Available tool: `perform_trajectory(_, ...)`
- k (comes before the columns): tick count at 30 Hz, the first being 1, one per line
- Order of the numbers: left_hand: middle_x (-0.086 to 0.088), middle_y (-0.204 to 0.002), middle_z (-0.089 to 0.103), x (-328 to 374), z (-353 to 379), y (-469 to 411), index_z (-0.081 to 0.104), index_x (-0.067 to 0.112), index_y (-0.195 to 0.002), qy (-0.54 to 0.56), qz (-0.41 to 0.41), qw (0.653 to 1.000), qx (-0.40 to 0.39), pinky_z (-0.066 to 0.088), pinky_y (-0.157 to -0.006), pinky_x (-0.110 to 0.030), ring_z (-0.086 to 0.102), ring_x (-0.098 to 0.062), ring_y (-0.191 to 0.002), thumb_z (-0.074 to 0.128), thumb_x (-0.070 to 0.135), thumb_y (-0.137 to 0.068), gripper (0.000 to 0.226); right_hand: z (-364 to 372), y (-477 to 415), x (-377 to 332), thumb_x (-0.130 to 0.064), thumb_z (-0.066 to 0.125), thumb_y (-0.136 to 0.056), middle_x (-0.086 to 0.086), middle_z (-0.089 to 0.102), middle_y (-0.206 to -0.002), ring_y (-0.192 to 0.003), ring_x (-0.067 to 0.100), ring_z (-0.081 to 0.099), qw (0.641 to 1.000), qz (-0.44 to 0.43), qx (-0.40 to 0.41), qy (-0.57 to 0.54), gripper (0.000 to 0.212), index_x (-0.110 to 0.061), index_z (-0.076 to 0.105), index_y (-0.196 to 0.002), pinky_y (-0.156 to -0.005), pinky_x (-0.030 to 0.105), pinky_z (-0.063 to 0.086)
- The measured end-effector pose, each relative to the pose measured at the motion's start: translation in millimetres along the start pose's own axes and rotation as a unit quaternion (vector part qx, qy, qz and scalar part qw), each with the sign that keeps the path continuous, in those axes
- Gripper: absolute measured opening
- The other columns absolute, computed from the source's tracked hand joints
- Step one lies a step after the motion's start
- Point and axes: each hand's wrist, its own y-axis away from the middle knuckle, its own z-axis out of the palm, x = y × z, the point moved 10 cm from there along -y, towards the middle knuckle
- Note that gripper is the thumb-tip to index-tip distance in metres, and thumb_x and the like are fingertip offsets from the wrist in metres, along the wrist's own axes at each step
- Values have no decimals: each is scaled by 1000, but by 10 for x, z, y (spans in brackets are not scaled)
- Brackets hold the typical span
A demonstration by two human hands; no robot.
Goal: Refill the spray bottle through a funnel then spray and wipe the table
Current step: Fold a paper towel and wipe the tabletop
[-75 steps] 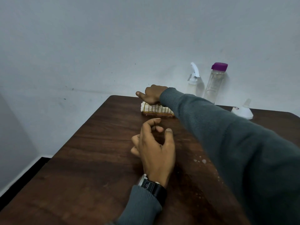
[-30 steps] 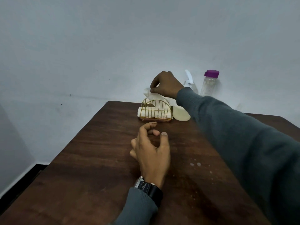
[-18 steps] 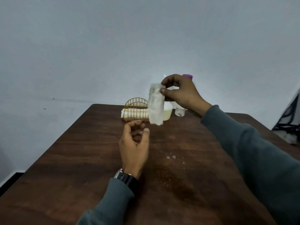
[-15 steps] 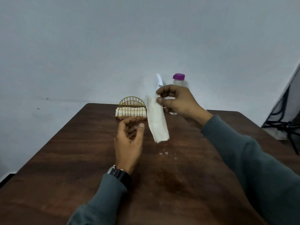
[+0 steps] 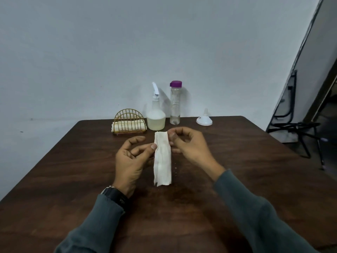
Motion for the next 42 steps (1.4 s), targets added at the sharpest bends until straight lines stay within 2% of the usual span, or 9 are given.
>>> perform_trajectory(5,-7,-90,82,-9,-57,-21,60,10,-117,-3,-3,1000,8,64,-64,-28,79,-14,-79,75,-1,-87,36,112,246,-36,-41,84,-85,-8,64,-107,-84,4,66,988,-88,-4,127,27,-24,80,-106,-72,21,60)
perform_trajectory(9,-7,-90,82,-35,-34,-23,59,11,-115,10,-11,1000,0,65,-64,-29,79,-14,-80,75,-1,-86,35,189,243,207,-36,85,-83,-5,77,-96,-85,11,75,998,-31,-7,60,18,-32,78,-99,-81,38,64)
perform_trajectory(12,-6,-90,82,-25,-35,-34,60,12,-115,25,-12,1000,-2,65,-65,-29,79,-13,-82,77,8,-77,42,105,203,283,-14,78,-93,-9,77,-82,-73,3,70,1000,10,16,12,17,-30,75,-89,-74,28,59)
perform_trajectory(16,-1,-91,81,-50,-86,-86,61,15,-110,70,-28,997,6,65,-68,-31,77,-11,-82,66,-2,-92,25,-58,178,402,-10,74,-96,9,81,-100,-94,27,76,987,77,56,-130,7,-15,77,-98,-81,39,61)
perform_trajectory(20,1,-96,80,-121,-147,-122,61,13,-116,96,-69,993,26,65,-65,-29,75,-12,-82,56,-4,-100,24,-15,215,450,-5,75,-93,9,82,-100,-95,20,77,970,110,37,-214,7,-11,77,-97,-91,39,63)
perform_trajectory(27,-19,-135,69,-198,6,-69,57,3,-139,127,-114,985,1,52,-108,-55,66,-34,-127,67,34,-93,56,15,258,469,-10,76,-94,4,82,-94,-89,17,76,975,116,47,-183,5,-14,76,-97,-78,40,60)
perform_trajectory(31,-12,-112,80,-181,-42,-72,54,14,-136,46,-76,996,7,64,-89,-43,77,-24,-103,78,10,-77,64,-60,243,413,-20,77,-95,-1,77,-109,-99,10,72,991,53,98,-68,11,-25,72,-103,-88,33,61)
perform_trajectory(36,-17,-109,80,-127,-11,-69,54,9,-138,57,-51,997,-6,61,-96,-49,77,-29,-103,73,3,-83,59,98,412,-37,-39,79,-90,-10,61,-114,-98,7,68,974,-155,88,141,26,-25,74,-112,-81,18,57)
perform_trajectory(42,-15,-105,81,-130,77,-35,57,10,-136,85,-63,994,-35,66,-80,-38,79,-21,-90,72,4,-80,59,129,332,135,-42,75,-94,-13,62,-122,-108,3,67,992,-80,74,65,21,-39,70,-114,-84,21,56)
